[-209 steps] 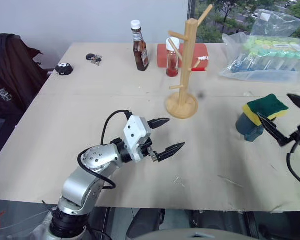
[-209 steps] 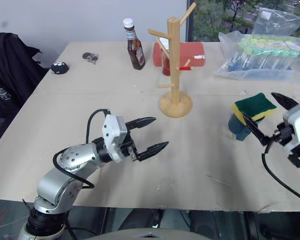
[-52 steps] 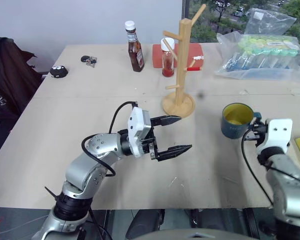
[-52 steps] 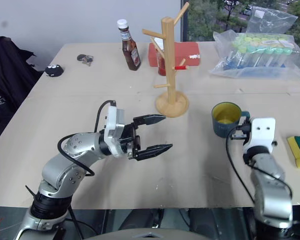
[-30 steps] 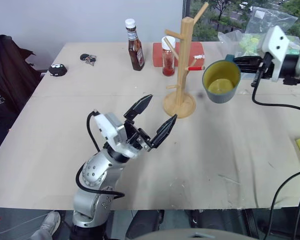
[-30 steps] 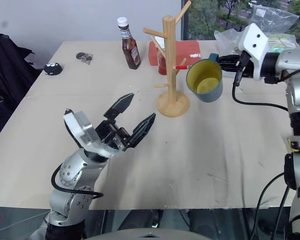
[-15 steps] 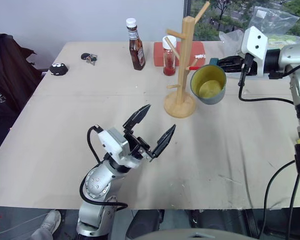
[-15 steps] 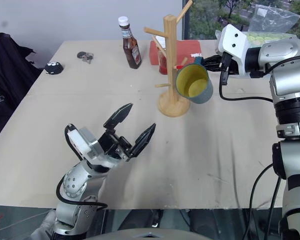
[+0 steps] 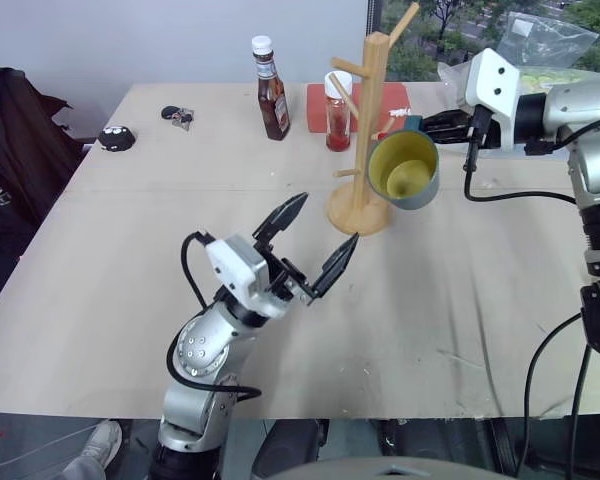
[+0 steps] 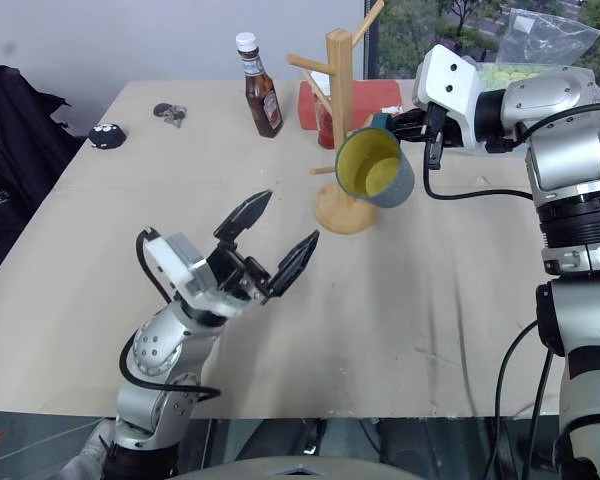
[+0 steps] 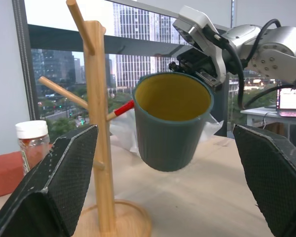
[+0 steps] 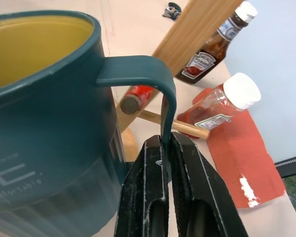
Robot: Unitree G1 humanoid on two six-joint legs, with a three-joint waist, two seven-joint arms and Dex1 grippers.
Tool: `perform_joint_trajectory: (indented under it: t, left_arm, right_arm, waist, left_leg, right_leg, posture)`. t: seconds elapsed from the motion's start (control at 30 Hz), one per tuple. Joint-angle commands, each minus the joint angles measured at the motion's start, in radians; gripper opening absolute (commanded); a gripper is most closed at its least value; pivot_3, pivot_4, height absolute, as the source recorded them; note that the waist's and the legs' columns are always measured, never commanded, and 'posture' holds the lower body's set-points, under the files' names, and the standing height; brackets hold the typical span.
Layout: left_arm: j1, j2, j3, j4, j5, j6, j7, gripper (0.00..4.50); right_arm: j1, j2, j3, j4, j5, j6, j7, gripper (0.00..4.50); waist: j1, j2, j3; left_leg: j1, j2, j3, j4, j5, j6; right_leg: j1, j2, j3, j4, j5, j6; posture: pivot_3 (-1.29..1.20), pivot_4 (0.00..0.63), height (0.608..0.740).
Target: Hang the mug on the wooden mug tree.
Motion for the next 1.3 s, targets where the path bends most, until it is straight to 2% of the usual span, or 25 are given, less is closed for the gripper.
perform_joint_trajectory:
  t: [0.03, 0.57, 0.7, 0.77, 0.83, 0.87, 0.9, 0.93, 1.13, 1.23, 1.3]
  left_arm:
    - [-0.029, -0.001, 0.018, -0.057, -0.031, 0.036, 0.032, 4.5]
    - [-0.031, -0.014, 0.019, -0.094, -0.054, 0.11, 0.113, 4.5]
    - [-0.029, -0.012, 0.015, -0.098, -0.051, 0.115, 0.114, 4.5]
    - [-0.032, -0.013, 0.015, -0.096, -0.053, 0.118, 0.115, 4.5]
    - [-0.036, -0.013, 0.017, -0.095, -0.056, 0.119, 0.114, 4.5]
    - [-0.038, -0.013, 0.017, -0.094, -0.058, 0.121, 0.114, 4.5]
    - [-0.038, -0.013, 0.017, -0.094, -0.059, 0.122, 0.114, 4.5]
    - [-0.039, -0.012, 0.017, -0.094, -0.059, 0.124, 0.114, 4.5]
    - [-0.033, 0.002, 0.024, -0.098, -0.055, 0.141, 0.114, 4.5]
    - [-0.013, 0.036, 0.028, -0.109, -0.047, 0.167, 0.103, 4.5]
    - [0.007, 0.068, 0.043, -0.119, -0.07, 0.2, 0.095, 4.5]
  right_arm:
    - [-0.023, -0.004, -0.012, -0.059, -0.006, 0.013, -0.011, 0.06]
    - [-0.026, 0.004, 0.001, -0.084, -0.039, 0.05, -0.03, 0.06]
    - [-0.034, 0.012, 0.0, -0.076, -0.055, 0.059, -0.052, 1.3]
    - [-0.038, 0.015, -0.003, -0.073, -0.06, 0.067, -0.061, 2.43]
    - [-0.04, 0.017, -0.006, -0.072, -0.062, 0.075, -0.066, 3.36]
    - [-0.041, 0.018, -0.009, -0.073, -0.061, 0.082, -0.069, 3.54]
    - [-0.042, 0.019, -0.013, -0.074, -0.06, 0.09, -0.074, 4.13]
    - [-0.043, 0.019, -0.018, -0.074, -0.059, 0.098, -0.082, 4.45]
    - [0.005, -0.017, -0.115, -0.106, 0.009, 0.245, -0.134, 4.45]
    - [0.082, -0.049, -0.192, -0.156, 0.076, 0.321, -0.143, 4.45]
    - [0.189, -0.076, -0.287, -0.195, 0.139, 0.369, -0.159, 4.45]
  waist:
    - [0.0, 0.0, 0.0]
    - [-0.001, 0.0, 0.0]
    - [-0.001, 0.0, 0.0]
    - [-0.001, 0.0, 0.0]
    - [-0.001, 0.0, 0.0]
    - [-0.001, 0.0, 0.0]
    - [-0.001, 0.0, 0.0]
    - [-0.001, 0.0, 0.0]
    - [0.001, 0.0, 0.0]
    - [0.006, 0.0, 0.0]
    - [0.005, 0.0, 0.0]
  left_leg:
    - [0.0, 0.0, 0.0, 0.0, 0.0, 0.0]
    - [0.0, 0.0, 0.0, 0.0, 0.0, 0.0]
    - [0.0, 0.0, 0.0, 0.0, 0.0, 0.0]
    - [0.0, 0.0, 0.0, 0.0, 0.0, 0.0]
    - [0.0, 0.0, 0.0, 0.0, 0.0, 0.0]
    - [0.0, 0.0, 0.0, 0.0, 0.0, 0.0]
    - [0.0, 0.0, 0.0, 0.0, 0.0, 0.0]
    - [0.0, 0.0, 0.0, 0.0, 0.0, 0.0]
    - [0.0, 0.0, 0.0, 0.0, 0.0, 0.0]
    - [-0.001, 0.0, -0.001, 0.0, 0.0, 0.0]
    - [-0.002, 0.0, 0.0, 0.0, 0.0, 0.0]
  right_leg:
    - [0.0, 0.0, 0.0, 0.0, 0.0, 0.0]
    - [0.0, 0.0, 0.0, 0.0, 0.0, 0.0]
    - [0.0, 0.0, 0.0, 0.0, 0.0, 0.0]
    - [0.0, 0.0, 0.0, 0.001, 0.0, 0.0]
    - [0.0, 0.0, 0.0, 0.001, 0.0, 0.0]
    - [0.0, 0.0, 0.0, 0.001, 0.0, 0.0]
    - [0.0, 0.0, 0.0, 0.001, 0.0, 0.0]
    - [0.0, 0.0, 0.0, 0.001, 0.0, 0.0]
    - [0.0, 0.0, 0.0, 0.001, 0.0, 0.0]
    - [0.0, 0.0, 0.0, 0.0, 0.0, 0.0]
    - [0.0, 0.0, 0.0, -0.001, 0.0, 0.0]
  posture:
    - [0.0, 0.15, 0.74]
    - [0.0, 0.15, 0.74]
    - [0.0, 0.15, 0.74]
    - [0.0, 0.15, 0.74]
    - [0.0, 0.15, 0.74]
    - [0.0, 0.15, 0.74]
    - [0.0, 0.15, 0.74]
    - [0.0, 0.15, 0.74]
    - [0.0, 0.15, 0.74]
    - [0.0, 0.15, 0.74]
    - [0.0, 0.15, 0.74]
